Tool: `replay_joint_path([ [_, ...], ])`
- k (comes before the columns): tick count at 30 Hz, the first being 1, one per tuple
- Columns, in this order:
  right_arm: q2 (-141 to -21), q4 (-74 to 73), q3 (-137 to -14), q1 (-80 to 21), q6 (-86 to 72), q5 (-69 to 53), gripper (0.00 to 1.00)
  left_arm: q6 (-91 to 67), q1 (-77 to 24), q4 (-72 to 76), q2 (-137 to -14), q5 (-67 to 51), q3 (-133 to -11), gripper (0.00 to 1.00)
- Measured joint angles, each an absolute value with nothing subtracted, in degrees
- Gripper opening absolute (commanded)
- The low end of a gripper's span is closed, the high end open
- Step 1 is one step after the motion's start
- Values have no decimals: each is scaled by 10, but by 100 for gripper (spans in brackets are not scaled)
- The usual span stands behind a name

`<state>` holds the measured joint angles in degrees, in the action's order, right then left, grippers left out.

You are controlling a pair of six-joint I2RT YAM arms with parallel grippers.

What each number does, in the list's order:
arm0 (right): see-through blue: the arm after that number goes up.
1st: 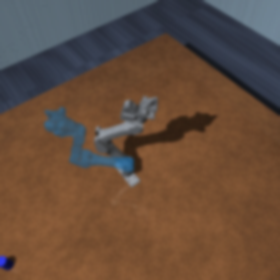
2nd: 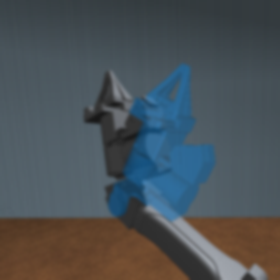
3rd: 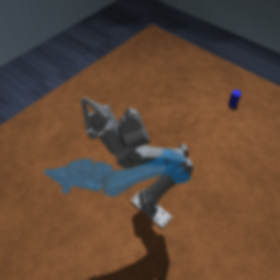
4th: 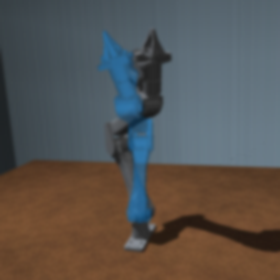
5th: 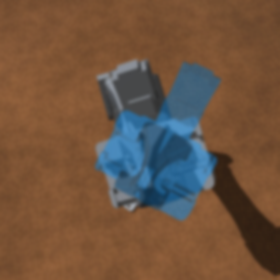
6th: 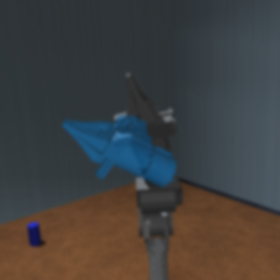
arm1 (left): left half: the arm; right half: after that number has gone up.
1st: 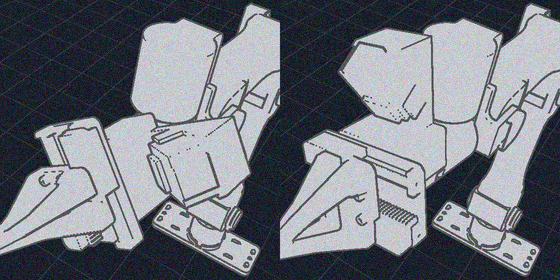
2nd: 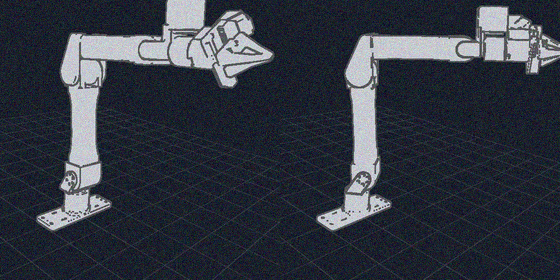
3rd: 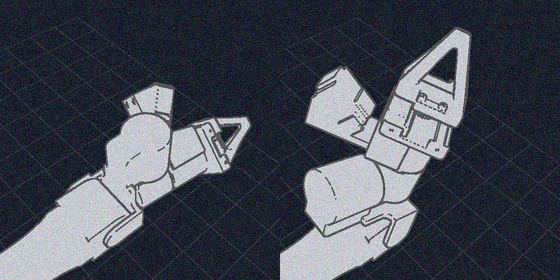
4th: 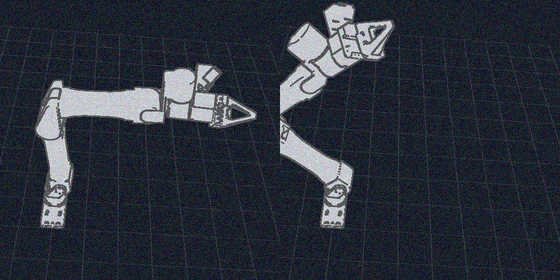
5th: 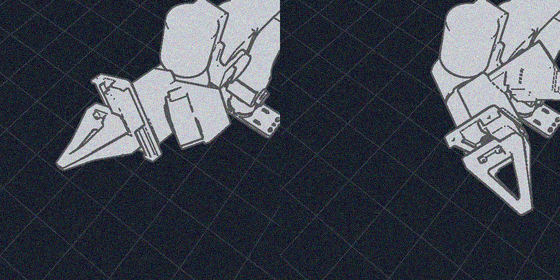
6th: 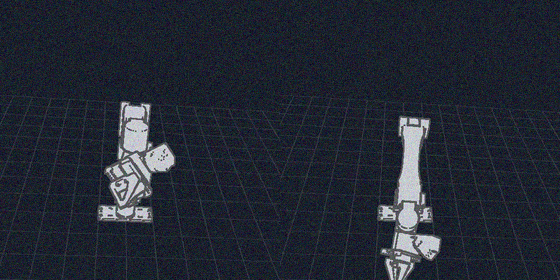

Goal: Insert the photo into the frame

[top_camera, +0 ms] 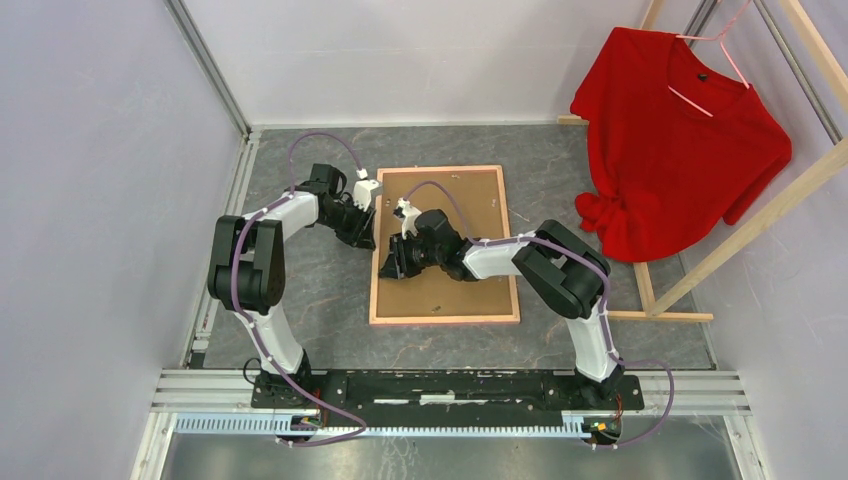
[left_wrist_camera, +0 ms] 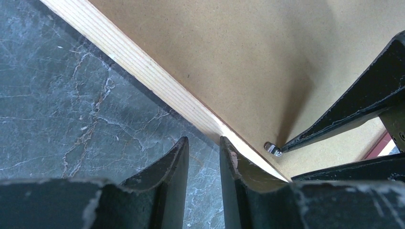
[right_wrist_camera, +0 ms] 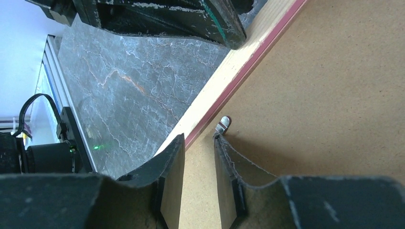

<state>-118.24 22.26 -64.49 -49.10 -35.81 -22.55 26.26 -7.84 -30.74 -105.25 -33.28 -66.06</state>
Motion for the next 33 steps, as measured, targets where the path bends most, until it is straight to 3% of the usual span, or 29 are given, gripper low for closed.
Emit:
replay_joint_path([
  [33,-1202,233,-662,-477,-366,-249,34,263,-79,-307,-1054,-343,-662,26],
])
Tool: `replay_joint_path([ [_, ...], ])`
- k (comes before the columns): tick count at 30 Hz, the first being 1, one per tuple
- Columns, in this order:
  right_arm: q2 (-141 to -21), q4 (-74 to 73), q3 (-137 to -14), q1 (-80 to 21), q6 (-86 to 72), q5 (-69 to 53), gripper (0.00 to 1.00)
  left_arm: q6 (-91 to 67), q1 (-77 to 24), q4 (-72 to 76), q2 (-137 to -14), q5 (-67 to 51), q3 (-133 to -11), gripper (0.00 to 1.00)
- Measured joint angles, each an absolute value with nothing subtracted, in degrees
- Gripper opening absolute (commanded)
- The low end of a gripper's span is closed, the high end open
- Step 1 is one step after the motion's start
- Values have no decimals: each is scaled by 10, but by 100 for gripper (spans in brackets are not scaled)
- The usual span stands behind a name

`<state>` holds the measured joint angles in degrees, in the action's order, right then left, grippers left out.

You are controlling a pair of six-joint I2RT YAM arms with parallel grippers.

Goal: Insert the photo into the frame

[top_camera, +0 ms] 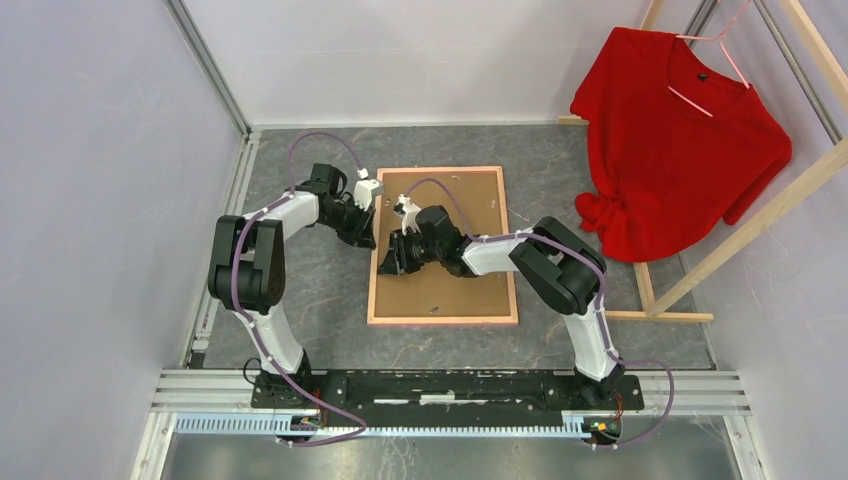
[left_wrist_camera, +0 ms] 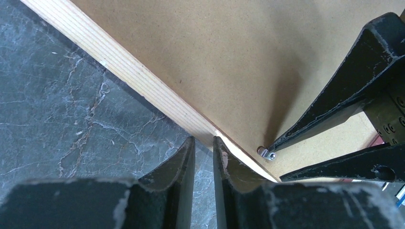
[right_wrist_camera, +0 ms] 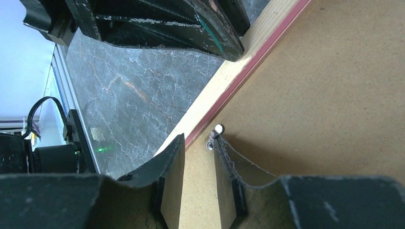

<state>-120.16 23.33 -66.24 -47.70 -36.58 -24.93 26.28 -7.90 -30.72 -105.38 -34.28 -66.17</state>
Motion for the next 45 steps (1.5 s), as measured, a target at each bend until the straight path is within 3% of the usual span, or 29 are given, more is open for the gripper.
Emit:
replay_joint_path([
  [25,-1228,238,-689,-474,-365,-290,29,263,-79,-310,-1054,-344,-663,24],
  [45,-1254,172,-750,-442,-293,-365,34,263,-78,-314,-1054,-344,-665,23],
])
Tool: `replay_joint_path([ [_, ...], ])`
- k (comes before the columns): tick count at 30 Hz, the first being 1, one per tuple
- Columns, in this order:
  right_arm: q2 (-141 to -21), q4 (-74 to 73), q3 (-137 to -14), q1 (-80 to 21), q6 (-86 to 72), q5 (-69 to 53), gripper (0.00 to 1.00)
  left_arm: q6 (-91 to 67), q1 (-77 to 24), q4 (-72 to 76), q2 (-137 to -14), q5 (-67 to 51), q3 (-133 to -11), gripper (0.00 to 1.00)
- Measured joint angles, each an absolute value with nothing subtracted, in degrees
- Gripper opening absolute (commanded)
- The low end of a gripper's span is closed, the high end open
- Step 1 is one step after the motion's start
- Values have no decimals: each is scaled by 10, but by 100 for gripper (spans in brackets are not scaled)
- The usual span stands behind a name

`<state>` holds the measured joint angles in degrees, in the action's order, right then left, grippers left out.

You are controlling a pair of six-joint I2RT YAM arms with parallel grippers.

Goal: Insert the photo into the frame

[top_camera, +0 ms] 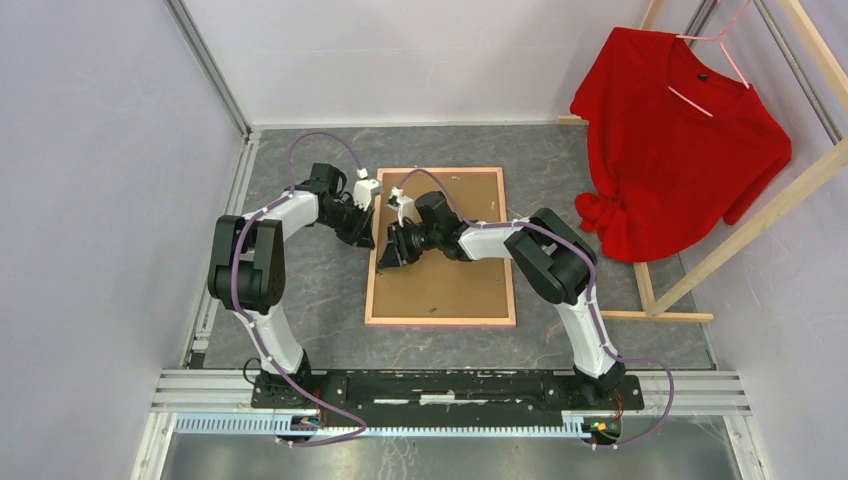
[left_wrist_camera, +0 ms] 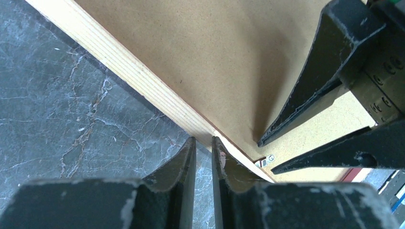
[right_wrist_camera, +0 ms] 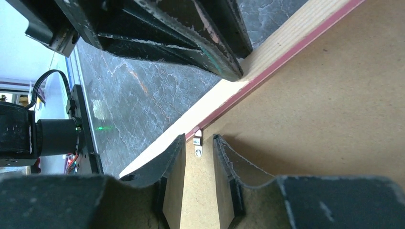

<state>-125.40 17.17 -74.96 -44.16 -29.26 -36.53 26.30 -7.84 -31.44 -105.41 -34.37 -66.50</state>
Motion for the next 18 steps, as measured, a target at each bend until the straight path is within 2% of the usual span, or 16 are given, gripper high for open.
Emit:
replay_joint_path([
  [18,-1255,157,-758,-461,-258,-371,32,263,-78,-315,-1054,-343,-665,22],
])
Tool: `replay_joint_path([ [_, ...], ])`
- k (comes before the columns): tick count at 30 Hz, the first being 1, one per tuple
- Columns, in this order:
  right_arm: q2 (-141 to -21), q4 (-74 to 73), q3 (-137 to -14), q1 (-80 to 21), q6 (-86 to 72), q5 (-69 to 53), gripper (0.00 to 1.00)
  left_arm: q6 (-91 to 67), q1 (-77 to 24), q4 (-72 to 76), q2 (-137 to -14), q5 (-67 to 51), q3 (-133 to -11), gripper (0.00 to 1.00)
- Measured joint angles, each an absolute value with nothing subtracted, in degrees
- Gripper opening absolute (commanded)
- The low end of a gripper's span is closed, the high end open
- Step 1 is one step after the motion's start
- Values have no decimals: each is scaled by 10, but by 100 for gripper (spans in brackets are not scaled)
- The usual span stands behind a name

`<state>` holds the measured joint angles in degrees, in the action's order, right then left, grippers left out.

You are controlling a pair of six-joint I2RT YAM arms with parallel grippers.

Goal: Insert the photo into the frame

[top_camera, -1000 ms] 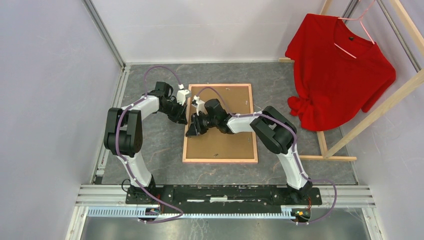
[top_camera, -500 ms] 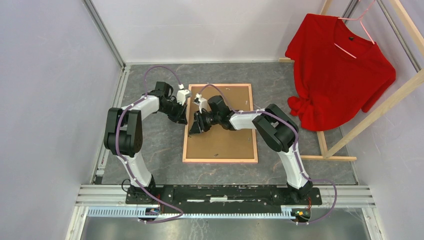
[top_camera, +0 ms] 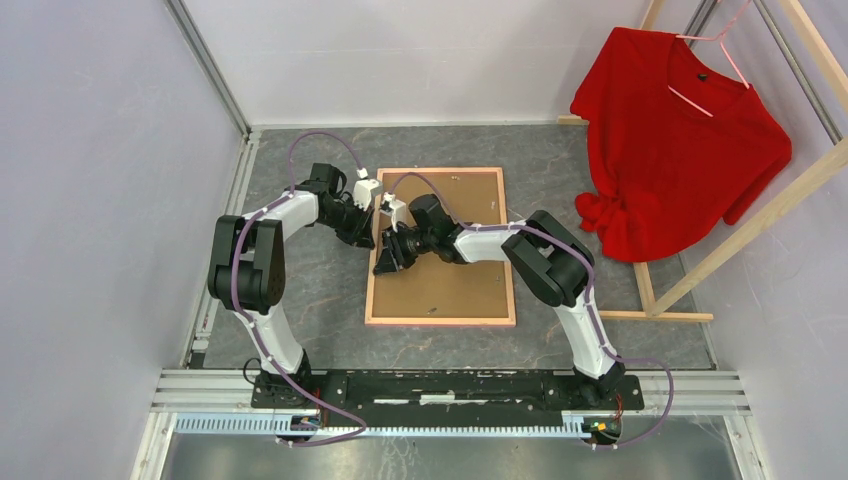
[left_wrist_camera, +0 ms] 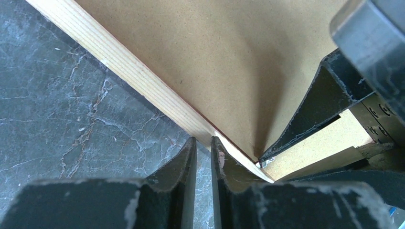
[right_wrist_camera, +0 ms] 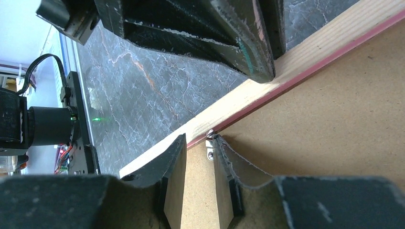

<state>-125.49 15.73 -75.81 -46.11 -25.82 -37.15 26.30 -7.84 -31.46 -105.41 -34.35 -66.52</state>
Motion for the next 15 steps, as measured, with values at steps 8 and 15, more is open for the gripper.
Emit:
replay_joint_path([
  [8,-1257,136,-777,-452,-253,-374,46,263,-78,-319,-1056,-343,-670,22],
  [15,-1256,154,-790,-362,-293,-347,59,262,-46,-331,-1101,-358,-729,20],
])
